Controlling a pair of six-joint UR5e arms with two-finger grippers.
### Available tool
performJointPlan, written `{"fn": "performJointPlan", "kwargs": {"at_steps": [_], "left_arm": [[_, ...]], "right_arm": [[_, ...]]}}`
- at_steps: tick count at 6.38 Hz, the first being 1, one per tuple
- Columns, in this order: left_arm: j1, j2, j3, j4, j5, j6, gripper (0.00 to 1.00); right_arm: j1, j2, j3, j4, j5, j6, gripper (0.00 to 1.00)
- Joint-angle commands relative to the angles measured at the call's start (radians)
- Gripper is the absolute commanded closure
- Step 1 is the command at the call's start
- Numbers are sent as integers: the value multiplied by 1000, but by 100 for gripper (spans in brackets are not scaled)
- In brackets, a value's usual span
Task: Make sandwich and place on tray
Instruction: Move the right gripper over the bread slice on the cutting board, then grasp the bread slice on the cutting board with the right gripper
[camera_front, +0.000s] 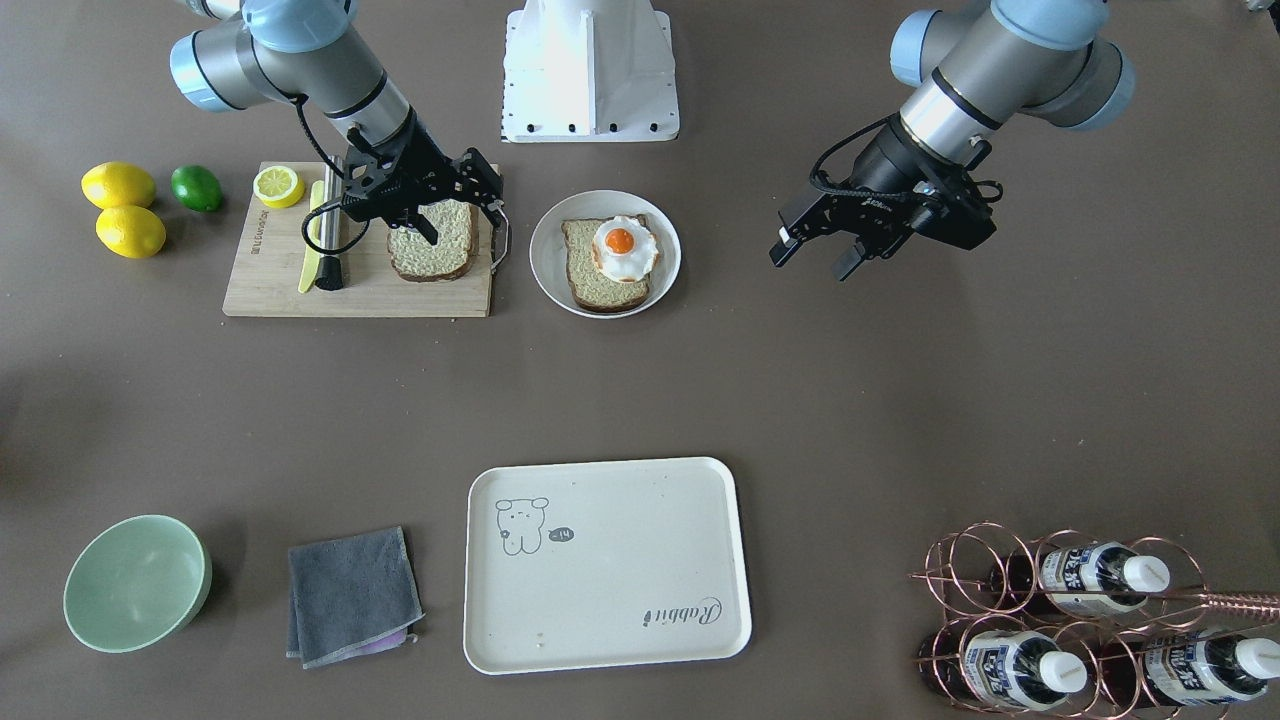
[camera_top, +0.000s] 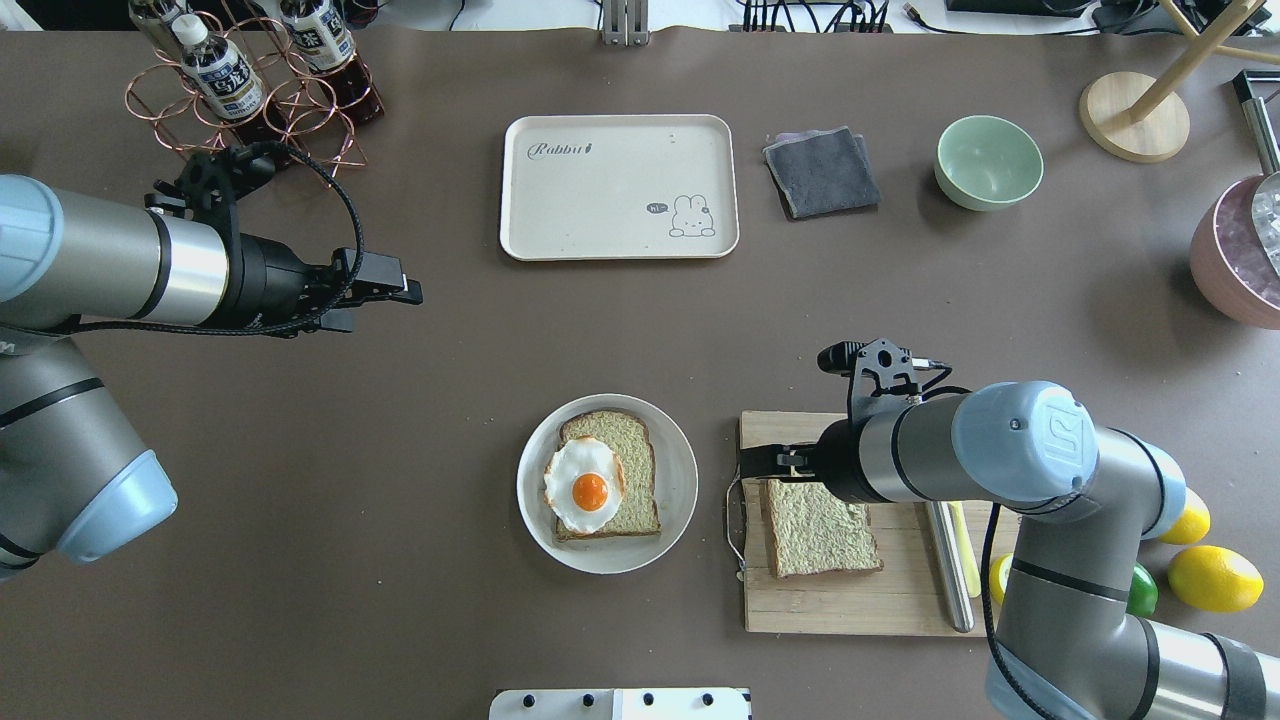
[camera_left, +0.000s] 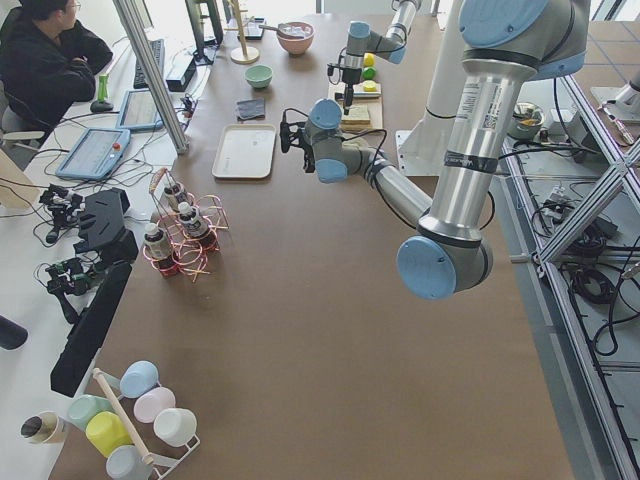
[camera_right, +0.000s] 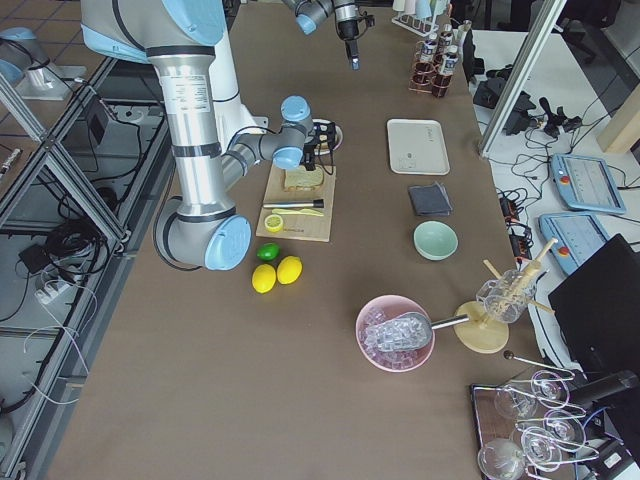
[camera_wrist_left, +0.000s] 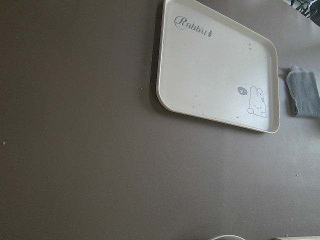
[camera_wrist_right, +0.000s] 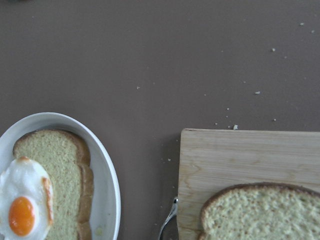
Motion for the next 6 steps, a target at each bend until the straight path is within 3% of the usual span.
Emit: {"fn": "performJointPlan", "kwargs": {"at_steps": [1,3,6], "left_arm": [[6,1,0,0,1,-1,2],[17,-1,0,0,1,-1,2],[22,1,0,-2,1,-1,2]], "right_arm": [[20,-74,20,1,31,-5,5],[4,-152,66,3,31,-5,5],[-44,-151,49,1,-6,-5,13]]}}
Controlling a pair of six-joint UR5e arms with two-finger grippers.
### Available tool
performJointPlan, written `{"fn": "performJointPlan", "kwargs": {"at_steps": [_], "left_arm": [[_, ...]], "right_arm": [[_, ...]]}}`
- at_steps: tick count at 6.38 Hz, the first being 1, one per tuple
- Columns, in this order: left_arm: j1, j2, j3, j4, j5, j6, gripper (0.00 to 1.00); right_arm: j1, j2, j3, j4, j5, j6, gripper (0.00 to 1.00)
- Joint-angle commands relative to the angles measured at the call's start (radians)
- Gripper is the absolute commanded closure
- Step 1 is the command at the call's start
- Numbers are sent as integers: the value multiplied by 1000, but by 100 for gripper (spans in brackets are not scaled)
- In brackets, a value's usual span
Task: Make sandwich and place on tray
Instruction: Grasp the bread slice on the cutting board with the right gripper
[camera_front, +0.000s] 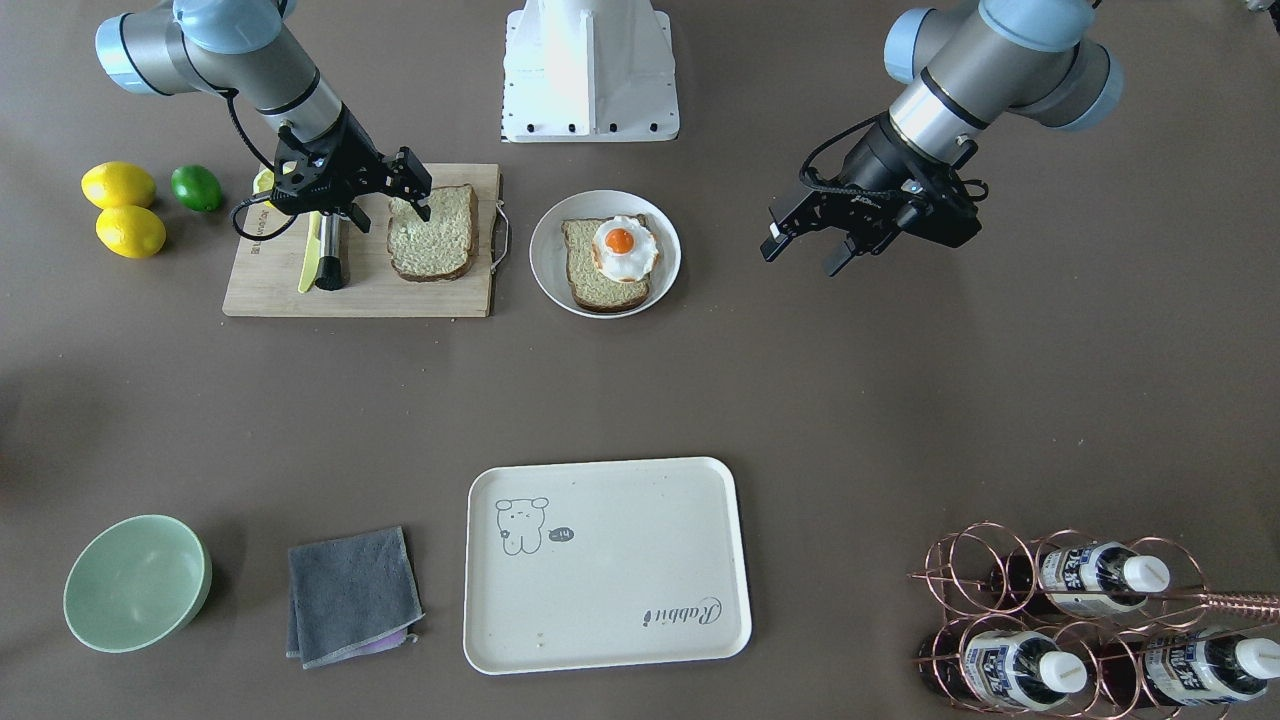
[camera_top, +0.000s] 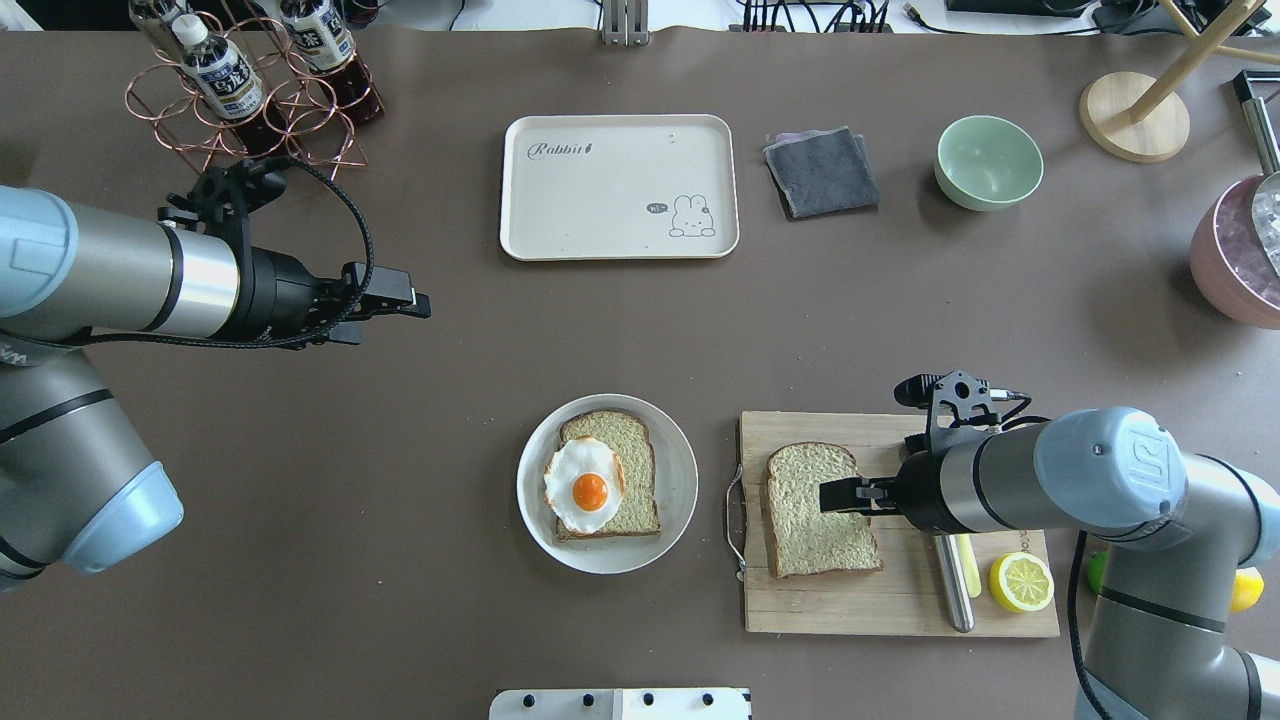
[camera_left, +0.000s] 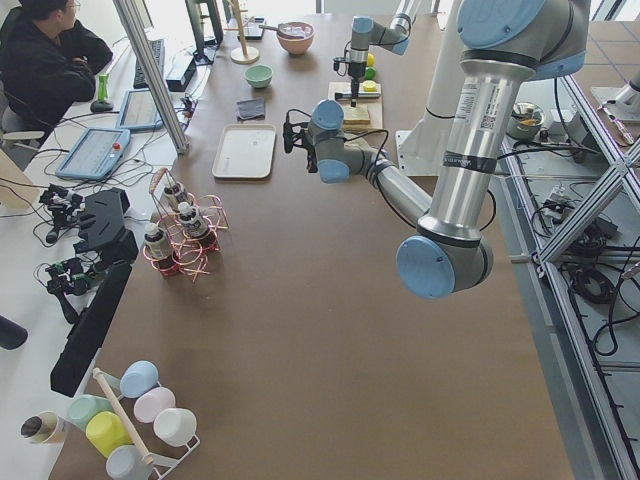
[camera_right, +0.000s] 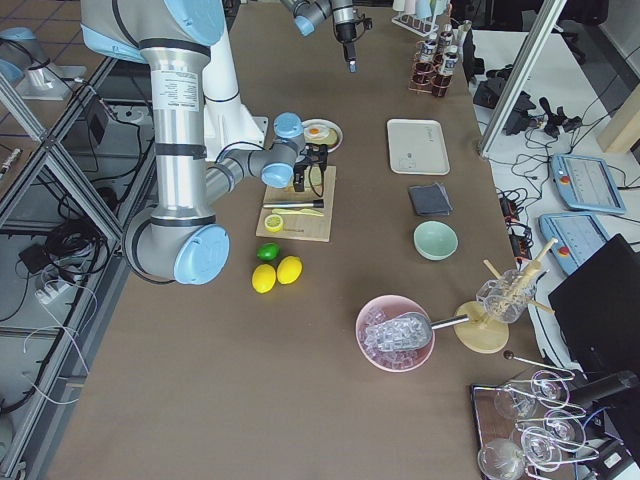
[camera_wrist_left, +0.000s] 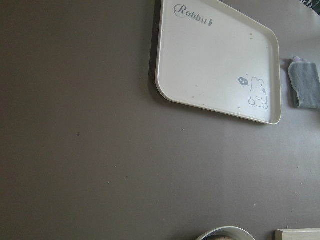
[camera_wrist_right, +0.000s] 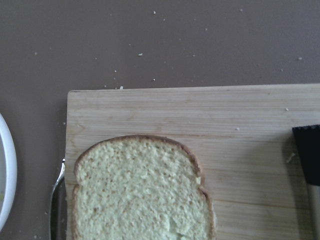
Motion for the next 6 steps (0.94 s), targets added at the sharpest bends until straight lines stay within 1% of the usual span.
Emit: {"fn": "performJointPlan", "kwargs": {"at_steps": [1,3,4,6], "left_arm": [[0,0,0,0,0,0,2],[0,2,0,0,2,2,2],[0,2,0,0,2,2,2],[0,-1,3,1,0,2,2]], "right_arm": [[-27,2,-12,-2,-31,0,22],[-30,6,-13,0,-32,0,78],[-30,8,-16,1,-33,0,100],[0,15,-1,11,-16,0,100]]}}
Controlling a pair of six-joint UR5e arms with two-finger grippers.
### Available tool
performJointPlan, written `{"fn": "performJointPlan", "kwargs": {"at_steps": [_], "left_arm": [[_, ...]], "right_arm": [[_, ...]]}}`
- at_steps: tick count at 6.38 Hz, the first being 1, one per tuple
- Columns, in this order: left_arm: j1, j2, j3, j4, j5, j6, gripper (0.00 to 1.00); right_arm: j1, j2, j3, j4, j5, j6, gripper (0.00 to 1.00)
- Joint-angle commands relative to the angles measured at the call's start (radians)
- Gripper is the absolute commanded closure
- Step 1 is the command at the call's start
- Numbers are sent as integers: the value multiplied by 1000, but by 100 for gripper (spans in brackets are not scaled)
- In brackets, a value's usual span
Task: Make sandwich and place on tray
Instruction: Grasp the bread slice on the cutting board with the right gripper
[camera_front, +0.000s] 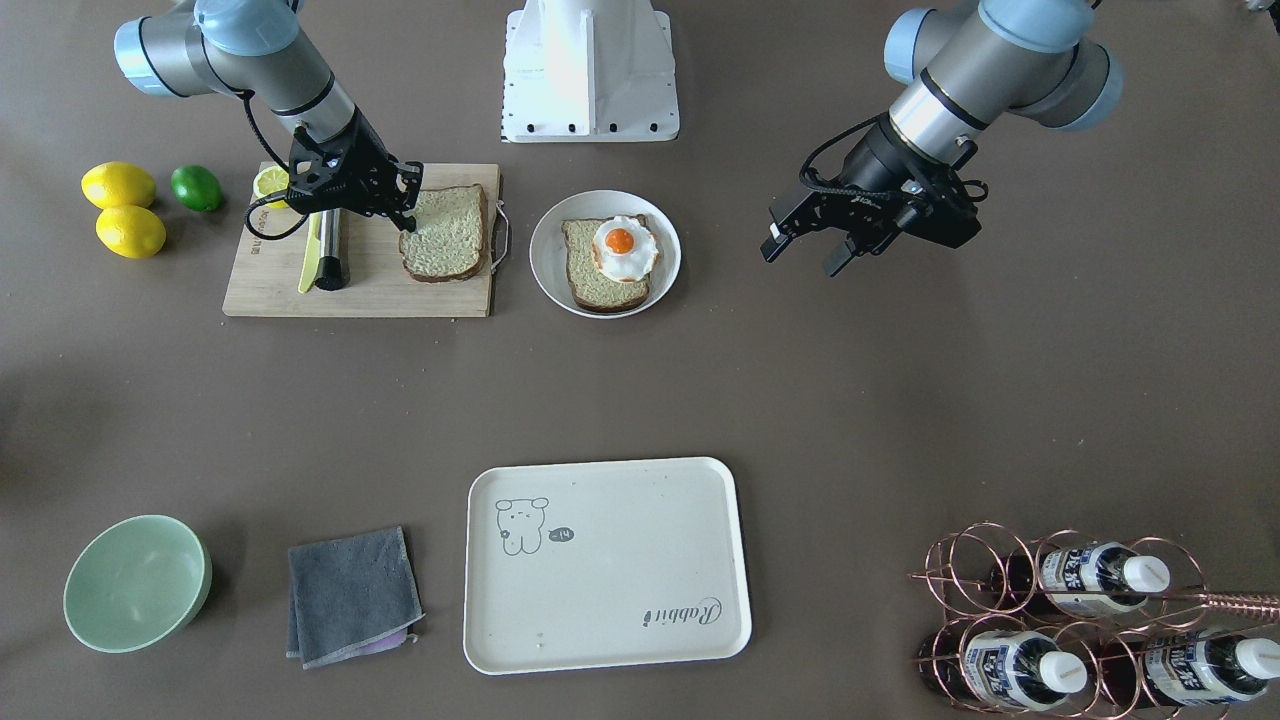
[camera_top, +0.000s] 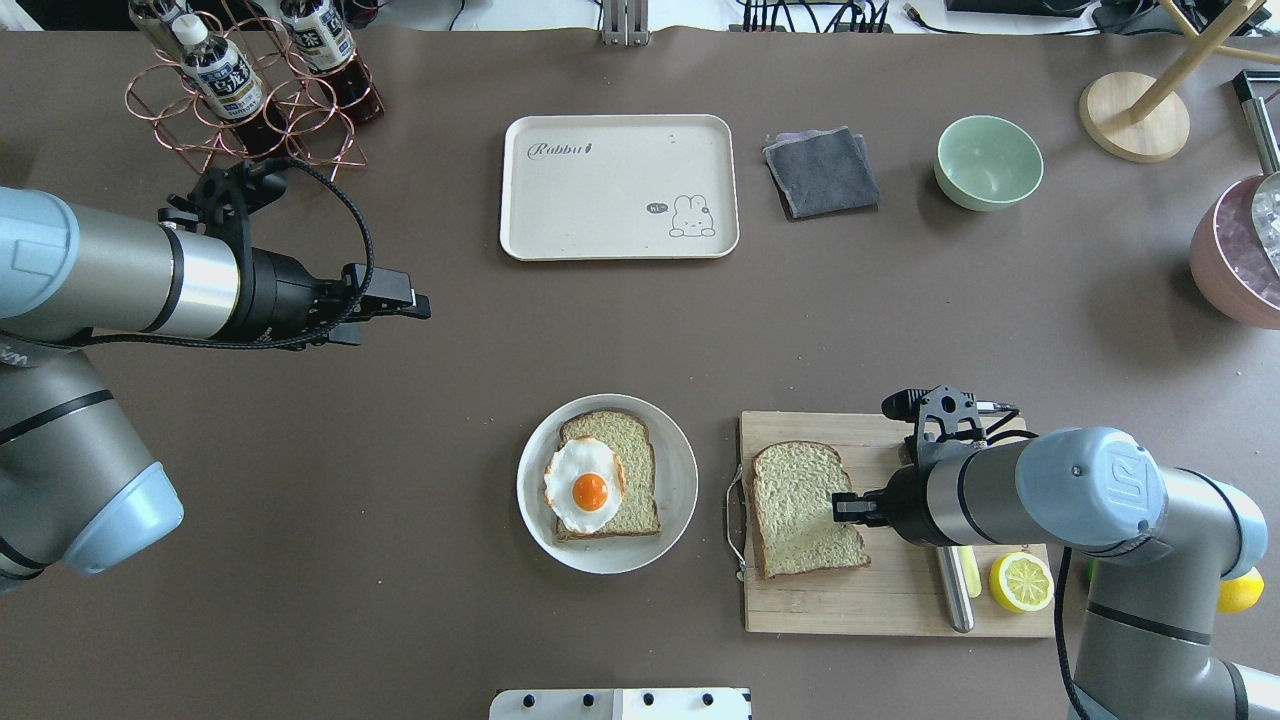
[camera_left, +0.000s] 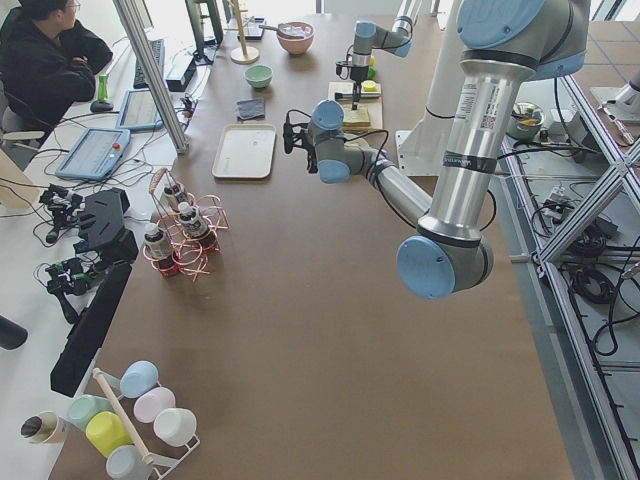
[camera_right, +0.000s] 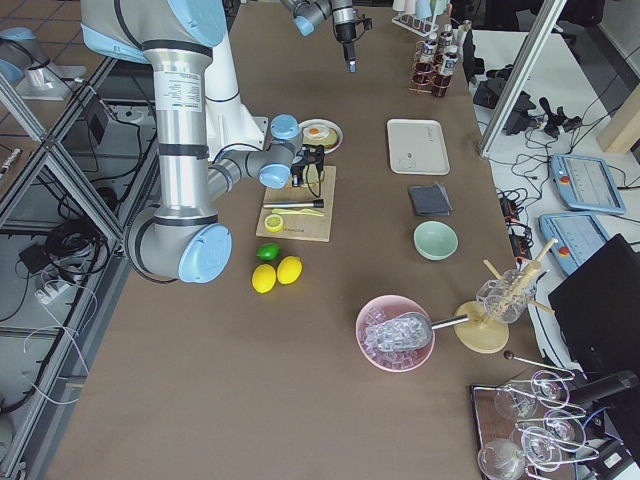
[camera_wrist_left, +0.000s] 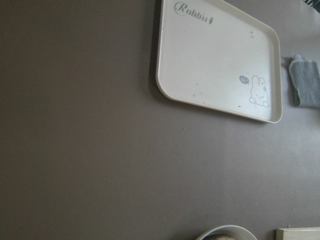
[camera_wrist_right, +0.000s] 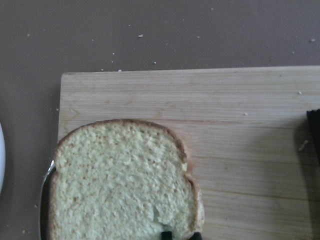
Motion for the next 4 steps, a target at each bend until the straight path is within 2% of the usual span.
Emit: {"fn": "performJointPlan", "kwargs": {"at_steps": [1,3,4], "left_arm": [[0,-3,2,-1,0,0,2],[0,-3,6,0,-2,0,2],[0,-2,6,-1,-2,0,2]], "right_arm": [[29,4,44,14,28,0,100],[115,6,46,177,151,12,100],[127,70,43,182,154,17,100]]}}
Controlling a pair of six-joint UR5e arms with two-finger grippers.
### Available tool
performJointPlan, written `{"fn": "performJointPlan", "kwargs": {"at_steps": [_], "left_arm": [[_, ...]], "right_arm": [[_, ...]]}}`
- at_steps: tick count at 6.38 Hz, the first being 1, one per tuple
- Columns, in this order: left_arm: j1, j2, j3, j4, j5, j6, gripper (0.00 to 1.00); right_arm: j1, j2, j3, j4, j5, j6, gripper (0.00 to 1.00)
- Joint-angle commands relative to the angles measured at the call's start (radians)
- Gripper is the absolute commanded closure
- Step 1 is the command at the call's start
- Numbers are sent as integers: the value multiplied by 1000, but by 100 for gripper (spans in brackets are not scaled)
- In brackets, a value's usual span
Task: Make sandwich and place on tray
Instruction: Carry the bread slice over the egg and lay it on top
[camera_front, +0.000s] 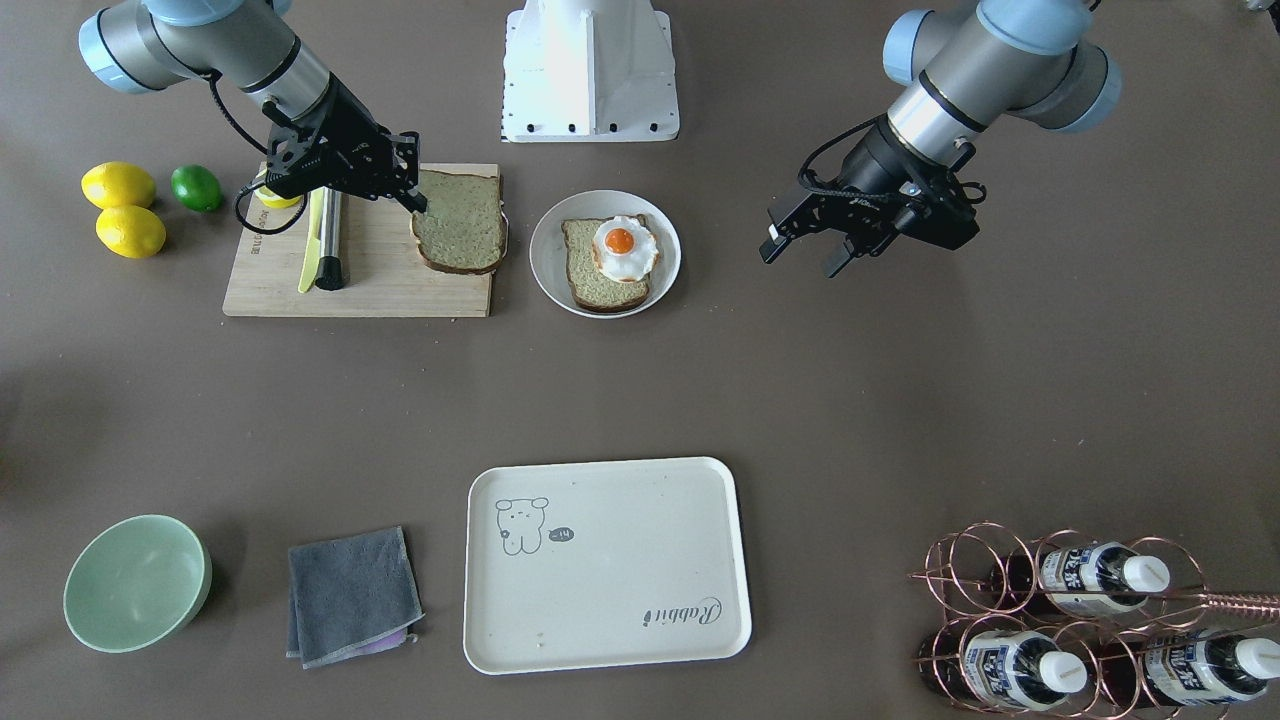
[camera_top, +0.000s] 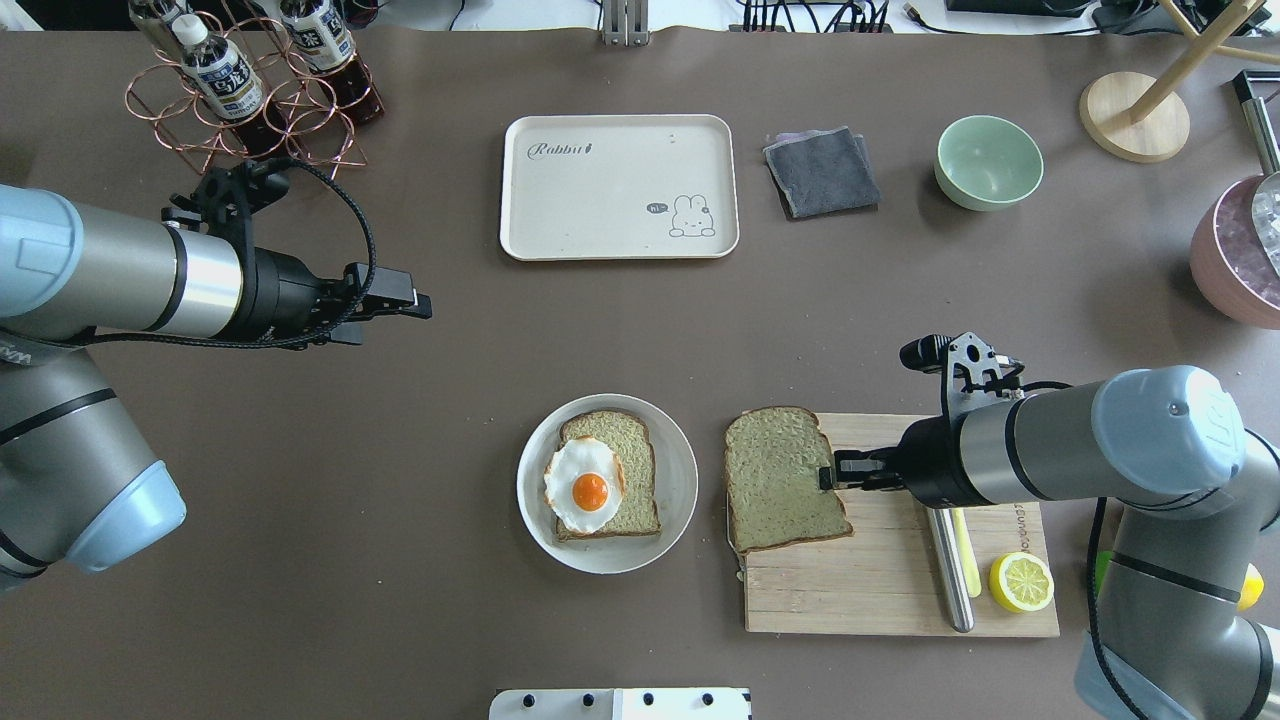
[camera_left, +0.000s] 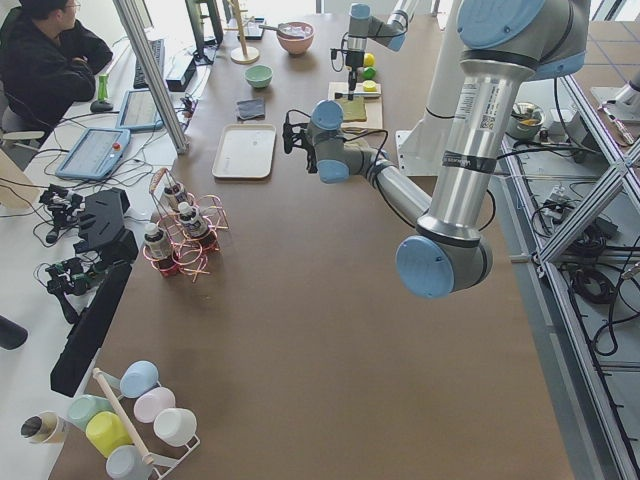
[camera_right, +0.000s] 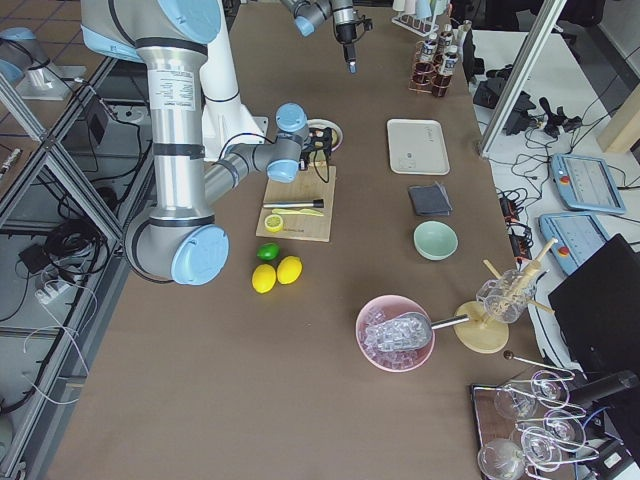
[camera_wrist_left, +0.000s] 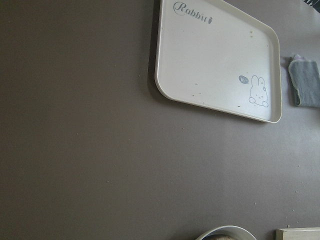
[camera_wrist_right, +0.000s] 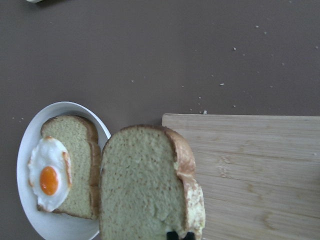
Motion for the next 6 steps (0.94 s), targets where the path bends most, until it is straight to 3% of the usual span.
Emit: {"fn": "performJointPlan", "kwargs": {"at_steps": [1,3,6], "left_arm": [[-2,3,-1,-1,0,0,2],[0,3,-1,-1,0,0,2],[0,0,6,-1,1,0,2]], "right_arm": [[12,126,-42,25,11,62,100],[-84,225,-127,22,-91,70,100],[-134,314,-188,14,-162,68,100]]}}
